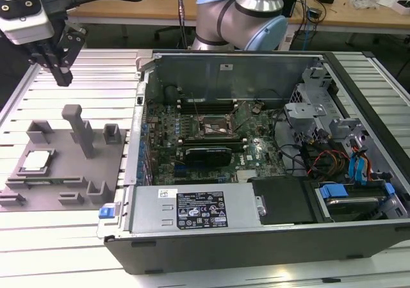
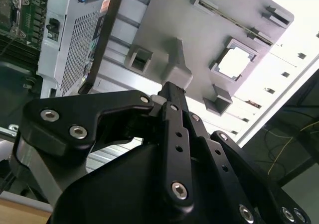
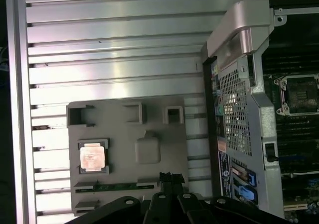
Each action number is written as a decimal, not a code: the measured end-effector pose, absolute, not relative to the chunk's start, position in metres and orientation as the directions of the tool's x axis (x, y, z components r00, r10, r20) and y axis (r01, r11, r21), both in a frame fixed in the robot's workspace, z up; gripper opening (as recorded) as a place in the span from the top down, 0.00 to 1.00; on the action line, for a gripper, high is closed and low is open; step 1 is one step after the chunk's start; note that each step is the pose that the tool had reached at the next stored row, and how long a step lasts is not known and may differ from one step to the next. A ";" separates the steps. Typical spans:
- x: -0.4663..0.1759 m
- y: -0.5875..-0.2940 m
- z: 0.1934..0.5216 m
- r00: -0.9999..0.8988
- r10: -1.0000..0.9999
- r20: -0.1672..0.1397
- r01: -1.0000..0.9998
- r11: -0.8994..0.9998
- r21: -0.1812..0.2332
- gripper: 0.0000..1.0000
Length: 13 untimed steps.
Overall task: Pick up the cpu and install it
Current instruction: 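Reach for the cpu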
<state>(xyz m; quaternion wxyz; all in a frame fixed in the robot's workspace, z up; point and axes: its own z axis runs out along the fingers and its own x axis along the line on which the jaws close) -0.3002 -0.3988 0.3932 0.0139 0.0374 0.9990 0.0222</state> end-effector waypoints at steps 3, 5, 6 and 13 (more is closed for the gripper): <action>-0.306 -0.399 0.393 -0.997 0.075 -0.026 0.074 0.996 0.045 0.89; -0.309 -0.399 0.392 -0.997 0.075 -0.026 0.074 0.996 0.045 0.89; -0.311 -0.399 0.392 -0.997 0.075 -0.026 0.074 0.996 0.045 0.89; -0.318 -0.399 0.388 -0.997 0.075 -0.026 0.074 0.996 0.045 0.89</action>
